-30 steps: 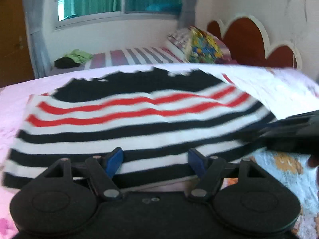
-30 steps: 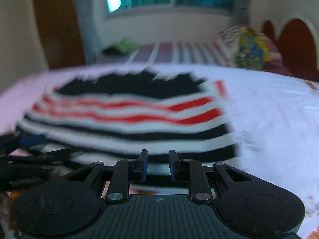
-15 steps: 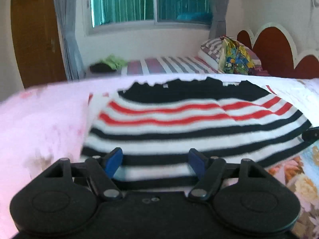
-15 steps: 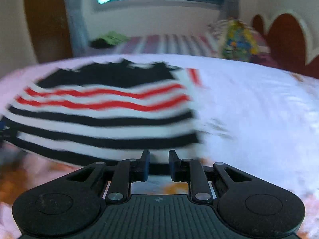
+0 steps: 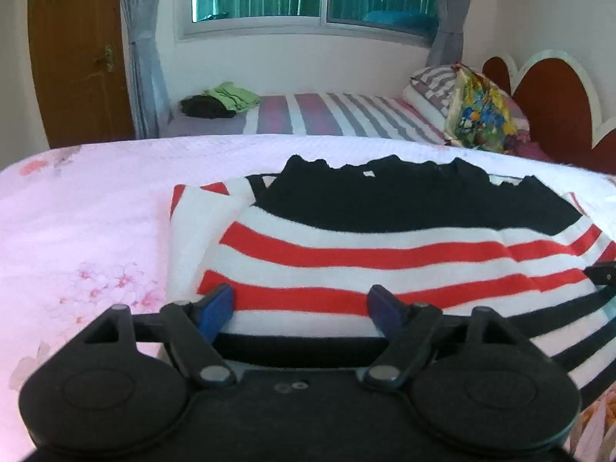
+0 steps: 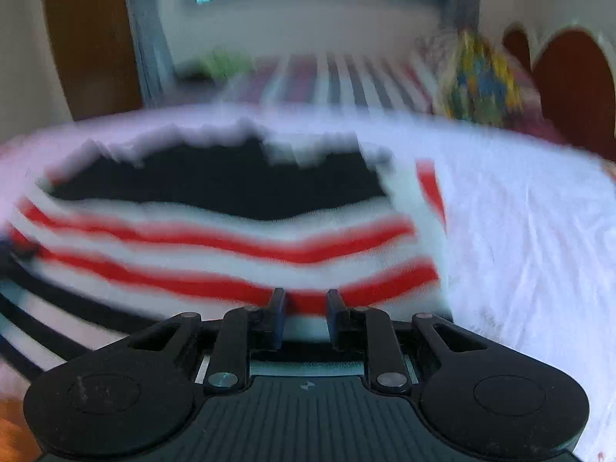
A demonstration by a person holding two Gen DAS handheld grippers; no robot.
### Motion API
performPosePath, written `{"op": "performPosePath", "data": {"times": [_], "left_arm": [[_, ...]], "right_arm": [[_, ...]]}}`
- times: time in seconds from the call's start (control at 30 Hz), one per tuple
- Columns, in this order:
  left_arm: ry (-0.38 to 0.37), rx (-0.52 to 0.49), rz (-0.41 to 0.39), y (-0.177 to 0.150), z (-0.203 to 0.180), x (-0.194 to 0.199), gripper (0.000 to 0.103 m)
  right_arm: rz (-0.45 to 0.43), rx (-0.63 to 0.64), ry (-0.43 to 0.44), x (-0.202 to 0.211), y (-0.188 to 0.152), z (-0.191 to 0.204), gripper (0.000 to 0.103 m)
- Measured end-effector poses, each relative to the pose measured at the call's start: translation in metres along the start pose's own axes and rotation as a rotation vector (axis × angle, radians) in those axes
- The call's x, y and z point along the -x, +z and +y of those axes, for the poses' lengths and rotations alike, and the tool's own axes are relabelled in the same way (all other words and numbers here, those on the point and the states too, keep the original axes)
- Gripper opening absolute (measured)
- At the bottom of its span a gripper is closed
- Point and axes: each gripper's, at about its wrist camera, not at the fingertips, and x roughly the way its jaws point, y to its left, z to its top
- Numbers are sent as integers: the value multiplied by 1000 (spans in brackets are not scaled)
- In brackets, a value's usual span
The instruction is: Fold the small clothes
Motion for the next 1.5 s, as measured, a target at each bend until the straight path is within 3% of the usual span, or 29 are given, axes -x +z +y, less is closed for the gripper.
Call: {"op": "performPosePath", "data": {"times": [0.07, 0.13, 0.2, 0.27, 0.37, 0.43, 0.5, 0.57, 0.67, 0.8, 0.87, 0.9, 0.93, 0.97, 1.07, 1.13, 1.2, 1.27, 1.37, 1.5], "left_arm": [[16, -19, -19, 4, -1, 14, 74], [5, -14, -57, 2, -3, 27, 75], [-15, -62, -53, -5, -11, 31, 75], [3, -111, 17, -12, -16, 17, 77], [-23, -62, 2, -13, -8, 15, 78], [16, -81, -21, -10, -13, 26, 77], [5, -82, -59, -13, -14, 32, 77], [7, -78, -4, -19, -15, 20, 79], [17, -61, 1, -16, -14, 23, 78], [21, -35, -38, -15, -16, 57, 77], [17, 18, -60, -26, -13, 79, 75], [13, 62, -62, -32, -10, 90, 74], [9, 111, -73, -39, -7, 100, 74], [12, 183, -97, -49, -2, 112, 72], [-41, 431, -76, -76, 15, 122, 72], [-90, 562, -54, -85, 26, 110, 69], [-127, 671, -75, -90, 36, 97, 57], [-159, 794, -75, -92, 48, 76, 56], [-188, 883, -146, -88, 61, 57, 56], [-197, 904, -190, -76, 66, 35, 56]], "right_arm": [[-11, 27, -43, 11, 3, 4, 21], [-75, 6, 1, 26, 0, 4, 21], [-84, 36, 28, 30, -7, 10, 23], [-52, 87, -31, 19, -18, 15, 49], [-30, 6, -23, 19, -22, 5, 50], [-91, 1, -16, 39, -22, 3, 50], [-110, -8, 22, 50, -25, -2, 50], [1, 12, 1, 34, -33, -3, 42], [-4, 7, -2, 42, -31, -3, 42], [-75, -21, 43, 79, -31, -5, 42], [-81, -23, 54, 92, -38, -6, 41], [-83, -27, 75, 98, -43, -7, 35], [-79, -33, 97, 103, -46, -5, 12], [-75, -44, 114, 107, -49, -3, 3], [-92, -63, 166, 118, -58, 0, 2], [-90, -65, 184, 119, -59, 5, 2], [-97, -59, 195, 119, -57, 12, 2], [-92, -58, 205, 114, -52, 17, 2], [-84, -69, 228, 96, -39, 22, 2], [-79, -97, 270, 63, -17, 33, 2]]}}
